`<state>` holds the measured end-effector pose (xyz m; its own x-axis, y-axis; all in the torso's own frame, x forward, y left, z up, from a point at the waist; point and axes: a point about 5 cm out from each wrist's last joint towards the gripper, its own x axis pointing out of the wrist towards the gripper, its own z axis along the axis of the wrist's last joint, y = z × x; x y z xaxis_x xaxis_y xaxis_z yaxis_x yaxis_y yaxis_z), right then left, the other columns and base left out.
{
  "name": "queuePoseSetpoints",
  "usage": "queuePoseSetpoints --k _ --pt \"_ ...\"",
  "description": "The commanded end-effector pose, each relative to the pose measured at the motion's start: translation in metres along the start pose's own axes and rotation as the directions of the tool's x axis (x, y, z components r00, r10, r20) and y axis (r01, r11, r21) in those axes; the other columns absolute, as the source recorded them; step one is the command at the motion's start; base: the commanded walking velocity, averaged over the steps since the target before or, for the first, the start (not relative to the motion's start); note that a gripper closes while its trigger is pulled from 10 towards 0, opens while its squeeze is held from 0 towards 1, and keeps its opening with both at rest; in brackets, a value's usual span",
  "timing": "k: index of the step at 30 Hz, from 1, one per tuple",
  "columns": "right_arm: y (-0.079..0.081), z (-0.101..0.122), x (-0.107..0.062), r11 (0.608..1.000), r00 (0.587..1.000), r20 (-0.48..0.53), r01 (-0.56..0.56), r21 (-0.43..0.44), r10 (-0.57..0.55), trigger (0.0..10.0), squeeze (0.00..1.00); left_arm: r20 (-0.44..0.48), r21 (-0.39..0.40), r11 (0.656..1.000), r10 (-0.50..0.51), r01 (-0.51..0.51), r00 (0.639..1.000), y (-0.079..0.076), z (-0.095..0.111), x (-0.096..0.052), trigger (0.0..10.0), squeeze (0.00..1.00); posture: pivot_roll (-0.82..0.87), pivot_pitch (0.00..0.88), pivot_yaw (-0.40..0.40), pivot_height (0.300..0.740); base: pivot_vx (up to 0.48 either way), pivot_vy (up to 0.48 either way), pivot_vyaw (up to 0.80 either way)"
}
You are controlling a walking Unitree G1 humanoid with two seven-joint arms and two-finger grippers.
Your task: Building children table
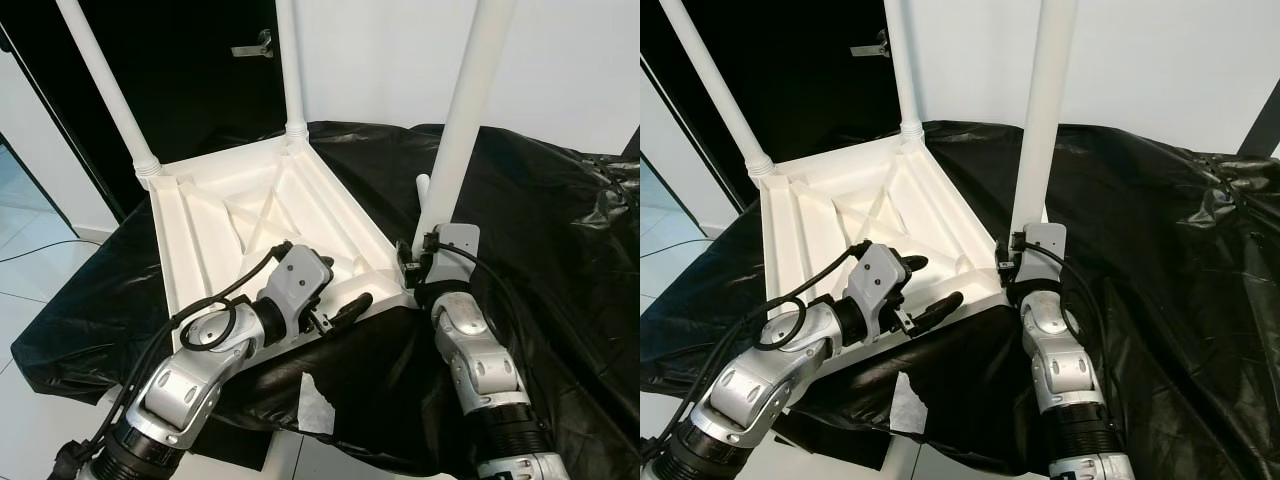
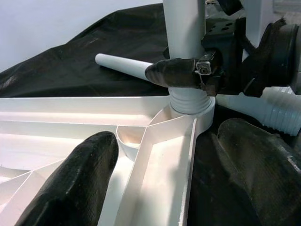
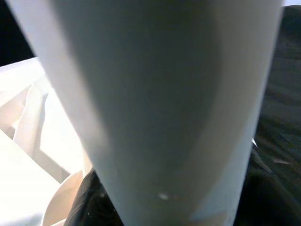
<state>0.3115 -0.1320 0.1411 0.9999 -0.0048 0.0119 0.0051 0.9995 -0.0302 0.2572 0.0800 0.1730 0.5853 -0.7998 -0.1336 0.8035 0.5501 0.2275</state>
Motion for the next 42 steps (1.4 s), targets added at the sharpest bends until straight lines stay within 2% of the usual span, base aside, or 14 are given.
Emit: queuePoseSetpoints --k 1,4,5,7,8,11,19,20,26,37,38,40,41,42 --pt "-0.005 -0.005 -0.002 1.0 1.0 -0.022 0.017 -0.015 -0.018 10.0 0.0 -0.01 0.004 0.999 -0.05 0.05 0.999 -0.002 0.0 -0.002 10.0 0.0 0.02 0.0 0.034 0.74 0.0 0.0 0.0" --pt "-0.005 -0.003 -0.003 1.0 1.0 -0.016 0.02 -0.017 -0.02 10.0 0.0 -0.01 0.003 0.999 -0.046 0.046 0.999 -0.001 0.0 -0.002 10.0 0.0 0.01 0.0 0.032 0.74 0.0 0.0 0.0" --pt "-0.005 -0.002 -0.004 1.0 1.0 -0.01 0.012 -0.014 -0.013 10.0 0.39 -0.01 0.003 0.999 -0.042 0.042 0.999 -0.001 0.0 -0.002 10.0 0.0 0.01 0.0 0.033 0.74 0.0 0.0 0.0" --pt "-0.005 -0.002 -0.004 1.0 1.0 -0.01 0.012 -0.014 -0.013 10.0 0.39 -0.01 0.003 0.999 -0.042 0.042 0.999 -0.001 0.0 -0.002 10.0 0.0 0.01 0.0 0.033 0.74 0.0 0.0 0.0" --pt "-0.004 0.001 -0.005 1.0 1.0 0.004 0.007 -0.02 -0.007 10.0 1.0 -0.01 0.003 0.999 -0.039 0.039 0.999 0.0 0.0 -0.002 10.0 0.0 0.01 0.0 0.034 0.74 0.0 0.0 0.0" --pt "-0.004 0.001 -0.005 1.0 1.0 0.004 0.007 -0.02 -0.007 10.0 1.0 -0.01 0.003 0.999 -0.039 0.039 0.999 0.0 0.0 -0.002 10.0 0.0 0.01 0.0 0.034 0.74 0.0 0.0 0.0" --pt "-0.015 0.008 -0.026 0.975 0.975 0.067 -0.215 0.05 0.212 10.0 1.0 -0.008 0.014 0.999 -0.038 0.038 0.999 0.003 0.001 -0.002 10.0 0.0 -0.01 0.0 0.04 0.74 0.0 0.0 0.0" --pt "-0.018 0.006 -0.028 0.958 0.958 0.06 -0.283 0.042 0.28 10.0 0.0 -0.009 0.015 0.999 -0.039 0.039 0.999 0.003 0.001 -0.002 10.0 0.0 -0.01 0.0 0.042 0.74 0.0 0.0 0.0" --pt "-0.037 0.005 -0.018 0.903 0.903 0.04 -0.427 -0.034 0.428 10.0 0.0 -0.006 0.022 0.999 -0.043 0.044 0.999 0.005 0.002 0.0 10.0 0.0 -0.01 0.0 0.045 0.74 0.0 0.0 0.0" --pt "-0.035 0.003 0.001 0.817 0.825 -0.039 -0.565 -0.119 0.564 10.0 0.0 -0.007 0.031 0.999 -0.045 0.045 0.999 0.006 0.002 -0.001 10.0 0.0 0.0 0.0 0.044 0.74 0.0 0.0 0.0" --pt "-0.032 0.002 0.004 0.793 0.801 -0.056 -0.598 -0.12 0.596 3.5 0.0 -0.008 0.032 0.999 -0.044 0.045 0.999 0.006 0.001 -0.001 10.0 0.0 0.01 0.0 0.042 0.74 0.0 0.0 0.0" --pt "-0.031 0.001 0.006 0.777 0.786 -0.065 -0.618 -0.118 0.615 3.5 0.0 -0.01 0.032 0.999 -0.044 0.044 0.999 0.006 0.0 -0.001 10.0 0.0 0.02 0.0 0.038 0.74 0.0 0.0 0.0" --pt "-0.03 0.0 0.007 0.77 0.779 -0.071 -0.627 -0.117 0.623 0.0 0.0 -0.01 0.034 0.998 -0.043 0.044 0.999 0.006 0.0 -0.001 10.0 0.0 0.03 0.0 0.027 0.74 0.0 0.0 0.0" --pt "-0.031 -0.002 0.008 0.765 0.773 -0.075 -0.634 -0.113 0.63 0.0 0.0 -0.011 0.036 0.998 -0.043 0.044 0.999 0.005 0.0 -0.001 10.0 0.0 0.04 0.0 0.019 0.74 0.0 0.0 0.0"
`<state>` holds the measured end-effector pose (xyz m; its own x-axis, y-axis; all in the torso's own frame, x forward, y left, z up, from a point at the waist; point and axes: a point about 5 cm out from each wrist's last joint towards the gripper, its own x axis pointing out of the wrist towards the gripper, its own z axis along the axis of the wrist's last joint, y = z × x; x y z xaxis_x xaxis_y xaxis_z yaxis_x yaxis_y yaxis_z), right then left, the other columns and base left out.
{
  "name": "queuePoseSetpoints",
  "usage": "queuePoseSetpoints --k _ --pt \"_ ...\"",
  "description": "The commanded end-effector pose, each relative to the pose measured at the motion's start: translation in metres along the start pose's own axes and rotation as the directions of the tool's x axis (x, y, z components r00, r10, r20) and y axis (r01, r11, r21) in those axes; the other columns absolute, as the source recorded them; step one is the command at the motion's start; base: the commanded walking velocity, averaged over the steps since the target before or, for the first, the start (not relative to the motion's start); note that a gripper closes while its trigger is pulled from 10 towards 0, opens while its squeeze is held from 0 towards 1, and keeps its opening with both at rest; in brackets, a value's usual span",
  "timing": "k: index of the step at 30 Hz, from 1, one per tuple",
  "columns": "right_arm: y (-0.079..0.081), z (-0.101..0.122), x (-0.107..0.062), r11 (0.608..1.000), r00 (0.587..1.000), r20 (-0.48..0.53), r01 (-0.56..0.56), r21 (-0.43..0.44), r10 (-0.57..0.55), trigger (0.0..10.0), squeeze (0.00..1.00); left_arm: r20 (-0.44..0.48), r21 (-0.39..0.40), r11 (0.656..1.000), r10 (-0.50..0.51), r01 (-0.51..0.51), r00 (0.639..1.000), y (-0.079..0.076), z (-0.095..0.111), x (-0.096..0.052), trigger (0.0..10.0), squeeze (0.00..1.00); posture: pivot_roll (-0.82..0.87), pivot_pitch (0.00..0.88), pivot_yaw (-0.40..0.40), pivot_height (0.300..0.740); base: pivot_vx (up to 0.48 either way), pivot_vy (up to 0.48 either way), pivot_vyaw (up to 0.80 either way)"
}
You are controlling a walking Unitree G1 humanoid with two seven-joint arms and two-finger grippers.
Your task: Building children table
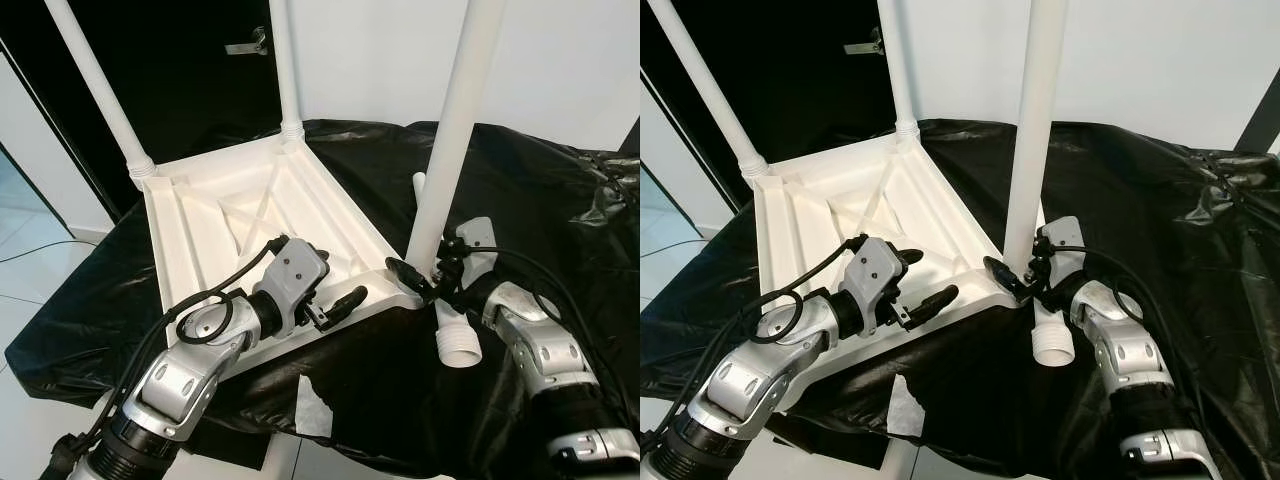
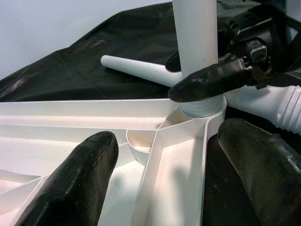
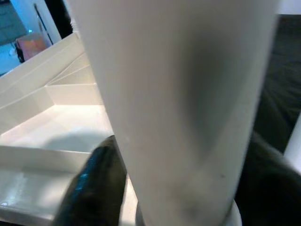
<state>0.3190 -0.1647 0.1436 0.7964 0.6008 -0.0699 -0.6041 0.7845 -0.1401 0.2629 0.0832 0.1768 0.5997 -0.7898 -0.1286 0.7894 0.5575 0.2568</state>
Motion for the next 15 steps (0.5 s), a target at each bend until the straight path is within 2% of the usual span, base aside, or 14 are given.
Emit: queuePoseSetpoints --k 1,10,11,15 --pt "0.002 -0.003 0.002 0.999 0.999 -0.011 -0.032 -0.006 0.032 0.0 0.0 -0.011 0.008 0.998 -0.062 0.062 0.998 -0.002 -0.003 -0.001 10.0 0.0 0.04 0.0 0.019 0.74 0.0 0.0 0.0" --pt "-0.004 -0.015 -0.003 0.999 0.999 -0.04 0.032 0.003 -0.032 0.0 0.0 -0.026 -0.007 0.998 -0.069 0.069 0.997 -0.008 -0.01 -0.003 10.0 0.0 0.04 0.0 0.005 0.74 0.0 0.0 0.0" --pt "-0.005 -0.018 -0.004 0.998 0.997 -0.049 0.067 -0.003 -0.067 10.0 0.0 -0.032 -0.013 0.998 -0.068 0.067 0.997 -0.009 -0.013 -0.002 10.0 0.0 0.04 0.0 0.002 0.74 0.0 0.0 0.0" --pt "0.0 -0.022 -0.007 0.978 0.98 -0.042 0.197 0.072 -0.194 10.0 0.0 -0.033 -0.03 0.999 -0.037 0.036 0.999 -0.007 -0.017 0.0 10.0 0.0 0.03 0.0 0.002 0.74 0.0 0.0 0.0"
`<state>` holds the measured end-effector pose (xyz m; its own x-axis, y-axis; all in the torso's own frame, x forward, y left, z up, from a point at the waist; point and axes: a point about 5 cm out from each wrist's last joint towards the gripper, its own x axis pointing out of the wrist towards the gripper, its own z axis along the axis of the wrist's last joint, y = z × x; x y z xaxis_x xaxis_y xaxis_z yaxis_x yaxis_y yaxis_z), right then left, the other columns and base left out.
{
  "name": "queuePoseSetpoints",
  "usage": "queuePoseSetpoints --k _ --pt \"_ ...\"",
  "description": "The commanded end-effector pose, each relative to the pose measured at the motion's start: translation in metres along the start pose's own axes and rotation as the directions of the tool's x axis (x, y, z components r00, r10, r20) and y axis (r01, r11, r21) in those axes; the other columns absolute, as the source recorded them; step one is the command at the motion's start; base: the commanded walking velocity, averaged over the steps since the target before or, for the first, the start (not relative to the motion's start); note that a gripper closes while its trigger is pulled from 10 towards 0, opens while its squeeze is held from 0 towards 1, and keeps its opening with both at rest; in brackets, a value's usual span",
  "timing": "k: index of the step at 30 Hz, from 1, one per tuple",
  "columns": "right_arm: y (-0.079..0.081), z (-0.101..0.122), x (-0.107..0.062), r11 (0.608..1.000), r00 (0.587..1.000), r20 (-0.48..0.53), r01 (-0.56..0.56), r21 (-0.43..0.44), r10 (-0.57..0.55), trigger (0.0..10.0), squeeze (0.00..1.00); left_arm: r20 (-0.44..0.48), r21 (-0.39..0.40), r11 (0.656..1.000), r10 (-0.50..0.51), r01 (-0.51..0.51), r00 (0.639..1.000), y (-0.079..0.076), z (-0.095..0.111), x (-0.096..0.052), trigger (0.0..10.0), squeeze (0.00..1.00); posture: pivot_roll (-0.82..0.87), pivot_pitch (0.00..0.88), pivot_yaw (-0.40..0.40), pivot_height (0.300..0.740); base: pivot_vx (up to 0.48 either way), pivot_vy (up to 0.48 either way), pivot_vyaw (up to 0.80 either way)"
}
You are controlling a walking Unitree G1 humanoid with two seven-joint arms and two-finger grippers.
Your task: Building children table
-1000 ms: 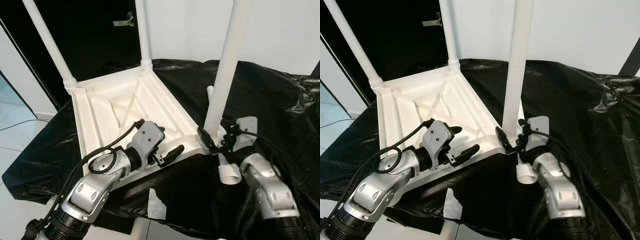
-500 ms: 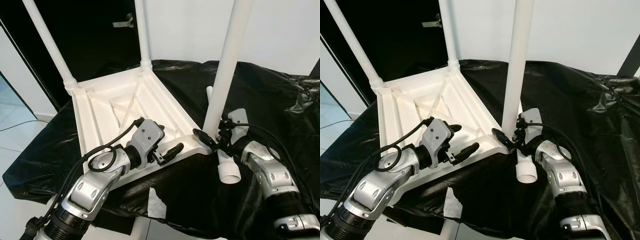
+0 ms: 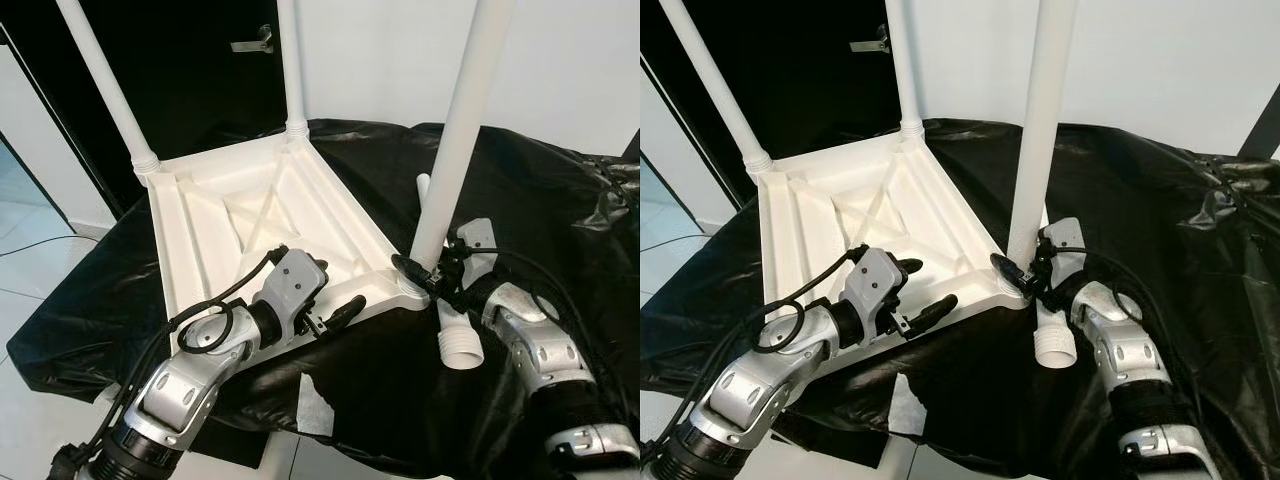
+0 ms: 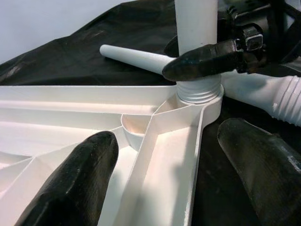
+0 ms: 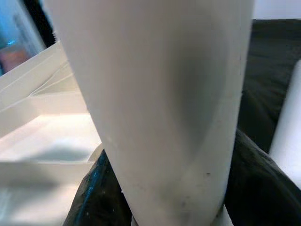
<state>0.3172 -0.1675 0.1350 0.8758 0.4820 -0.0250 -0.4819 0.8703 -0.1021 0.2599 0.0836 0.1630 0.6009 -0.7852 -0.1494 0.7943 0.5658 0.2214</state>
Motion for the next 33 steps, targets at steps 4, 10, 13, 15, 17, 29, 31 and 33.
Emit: queuePoseSetpoints --k 4,10,13,15,17,29,31,33 --pt "0.002 -0.016 -0.006 0.989 0.988 -0.068 0.144 0.037 -0.141 10.0 0.0 -0.015 0.005 1.0 -0.02 0.02 1.0 0.001 -0.005 0.001 10.0 0.0 0.03 0.0 0.008 0.74 0.0 0.0 0.0" --pt "0.008 -0.016 -0.006 0.941 0.94 -0.077 0.337 0.033 -0.334 10.0 0.0 0.003 0.006 1.0 -0.001 0.001 1.0 0.006 0.0 0.004 10.0 0.0 0.01 0.0 0.017 0.74 0.0 0.0 0.0" --pt "0.011 -0.014 -0.004 0.905 0.905 -0.067 0.423 0.04 -0.42 10.0 0.0 0.009 0.009 1.0 0.003 -0.003 1.0 0.008 0.001 0.005 10.0 0.0 0.01 0.0 0.016 0.74 0.0 0.0 0.0" --pt "0.017 -0.013 -0.003 0.849 0.851 -0.069 0.525 0.059 -0.521 10.0 0.0 0.014 0.018 1.0 0.011 -0.011 1.0 0.011 0.003 0.006 10.0 0.0 0.01 0.0 0.012 0.74 0.0 0.0 0.0" --pt "0.018 -0.013 -0.003 0.828 0.83 -0.073 0.558 0.057 -0.554 10.0 0.0 0.015 0.021 1.0 0.015 -0.016 1.0 0.012 0.004 0.007 10.0 0.0 0.01 0.0 0.012 0.74 0.0 0.0 0.0" --pt "0.034 -0.004 0.005 0.855 0.863 -0.025 0.503 0.126 -0.504 10.0 0.91 0.022 0.038 0.999 0.03 -0.031 0.999 0.018 0.008 0.007 10.0 0.0 0.01 0.0 0.02 0.74 0.0 0.0 0.0" --pt "0.036 -0.001 0.006 0.862 0.87 -0.005 0.488 0.138 -0.492 10.0 1.0 0.023 0.038 0.999 0.031 -0.032 0.999 0.019 0.008 0.007 10.0 0.0 0.01 0.0 0.02 0.74 0.0 0.0 0.0" --pt "0.035 0.005 0.006 0.887 0.893 0.032 0.441 0.135 -0.449 10.0 1.0 0.024 0.037 0.999 0.036 -0.037 0.999 0.019 0.008 0.007 10.0 0.0 0.01 0.0 0.019 0.74 0.0 0.0 0.0"
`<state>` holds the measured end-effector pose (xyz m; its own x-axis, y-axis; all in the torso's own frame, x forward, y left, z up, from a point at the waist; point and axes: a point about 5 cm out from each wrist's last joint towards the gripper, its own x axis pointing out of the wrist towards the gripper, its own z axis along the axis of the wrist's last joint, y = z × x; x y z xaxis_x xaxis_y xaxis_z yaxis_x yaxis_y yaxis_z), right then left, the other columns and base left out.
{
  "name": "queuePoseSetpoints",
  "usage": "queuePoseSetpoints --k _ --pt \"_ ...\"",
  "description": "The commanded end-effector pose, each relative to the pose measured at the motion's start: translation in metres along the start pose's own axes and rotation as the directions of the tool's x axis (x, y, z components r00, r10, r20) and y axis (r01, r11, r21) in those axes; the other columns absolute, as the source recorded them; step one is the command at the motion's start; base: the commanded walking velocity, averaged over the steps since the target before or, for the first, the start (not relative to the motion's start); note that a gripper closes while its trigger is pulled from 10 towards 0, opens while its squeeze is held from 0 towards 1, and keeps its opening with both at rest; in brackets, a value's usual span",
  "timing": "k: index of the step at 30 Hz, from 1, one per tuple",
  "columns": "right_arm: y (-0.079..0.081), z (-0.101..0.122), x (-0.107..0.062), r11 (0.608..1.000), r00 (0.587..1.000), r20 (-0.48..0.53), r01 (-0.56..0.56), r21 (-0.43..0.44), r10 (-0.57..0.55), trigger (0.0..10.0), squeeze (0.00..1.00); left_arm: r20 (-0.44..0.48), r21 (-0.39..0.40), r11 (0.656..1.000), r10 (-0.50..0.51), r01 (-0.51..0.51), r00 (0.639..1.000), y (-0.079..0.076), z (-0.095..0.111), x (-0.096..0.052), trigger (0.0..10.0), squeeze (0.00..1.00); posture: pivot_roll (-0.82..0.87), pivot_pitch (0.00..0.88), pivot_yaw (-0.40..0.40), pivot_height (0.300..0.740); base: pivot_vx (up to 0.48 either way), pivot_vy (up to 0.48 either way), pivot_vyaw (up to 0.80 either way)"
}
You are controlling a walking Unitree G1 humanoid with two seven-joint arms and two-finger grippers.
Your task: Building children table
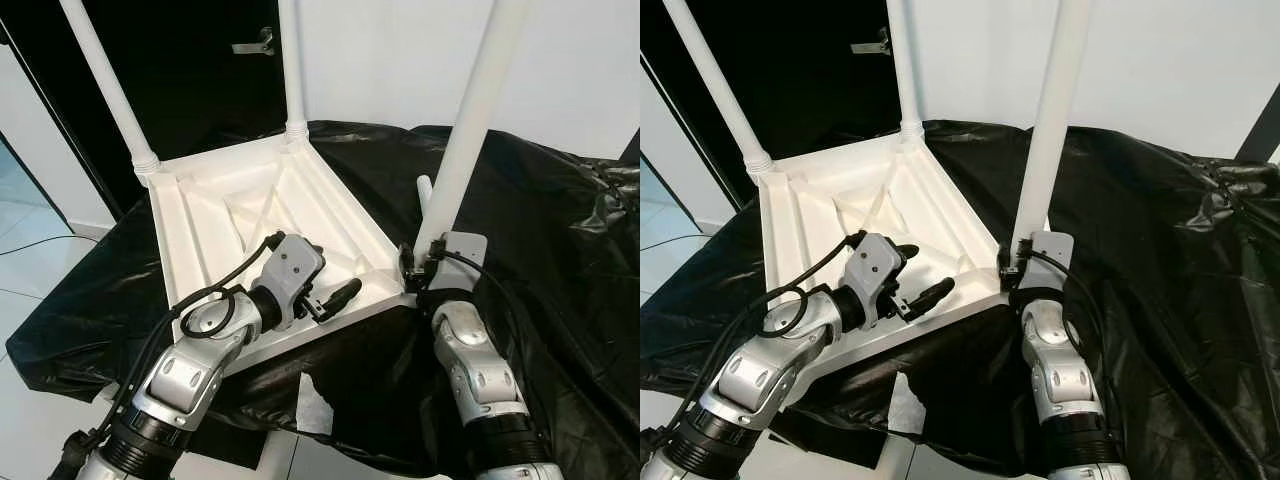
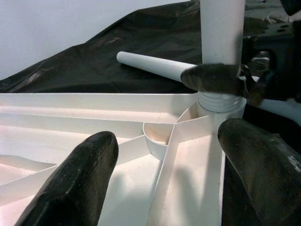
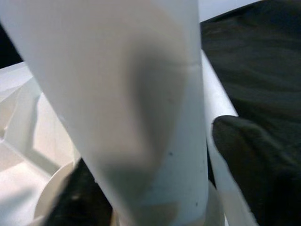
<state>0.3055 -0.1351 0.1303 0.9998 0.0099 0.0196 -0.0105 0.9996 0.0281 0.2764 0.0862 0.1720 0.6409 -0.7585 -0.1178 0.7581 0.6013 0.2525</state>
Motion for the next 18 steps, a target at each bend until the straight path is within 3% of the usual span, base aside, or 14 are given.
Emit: queuePoseSetpoints --k 1,6,10,11,12,18 --pt "0.001 0.006 0.0 0.999 0.999 0.034 -0.034 0.006 0.034 10.0 1.0 0.004 0.012 1.0 -0.018 0.018 1.0 0.003 0.002 0.001 10.0 0.0 0.01 0.0 0.019 0.74 0.0 0.0 0.0" --pt "-0.004 0.012 -0.004 0.986 0.983 0.066 -0.169 -0.013 0.169 10.0 1.0 0.006 0.014 1.0 -0.021 0.02 1.0 0.002 0.002 -0.001 10.0 0.0 0.02 0.0 0.019 0.74 0.0 0.0 0.0" --pt "-0.013 0.011 -0.008 0.952 0.952 0.047 -0.301 -0.047 0.303 10.0 1.0 0.001 0.02 1.0 -0.017 0.017 1.0 0.004 0.002 -0.004 10.0 0.0 0.02 0.0 0.019 0.74 0.0 0.0 0.0" --pt "-0.017 0.008 -0.009 0.912 0.912 0.008 -0.41 -0.027 0.41 10.0 0.61 -0.002 0.023 1.0 -0.013 0.013 1.0 0.006 0.002 -0.005 10.0 0.0 0.02 0.0 0.021 0.74 0.0 0.0 0.0" --pt "-0.019 0.009 -0.008 0.899 0.899 0.006 -0.437 -0.039 0.438 10.0 0.0 -0.002 0.023 1.0 -0.012 0.013 1.0 0.007 0.002 -0.005 10.0 0.0 0.02 0.0 0.024 0.74 0.0 0.0 0.0" --pt "-0.03 0.01 0.009 0.84 0.844 -0.046 -0.537 -0.077 0.535 10.0 0.0 -0.003 0.029 0.999 -0.018 0.018 1.0 0.007 0.002 -0.004 10.0 0.0 0.02 0.0 0.022 0.74 0.0 0.0 0.0"
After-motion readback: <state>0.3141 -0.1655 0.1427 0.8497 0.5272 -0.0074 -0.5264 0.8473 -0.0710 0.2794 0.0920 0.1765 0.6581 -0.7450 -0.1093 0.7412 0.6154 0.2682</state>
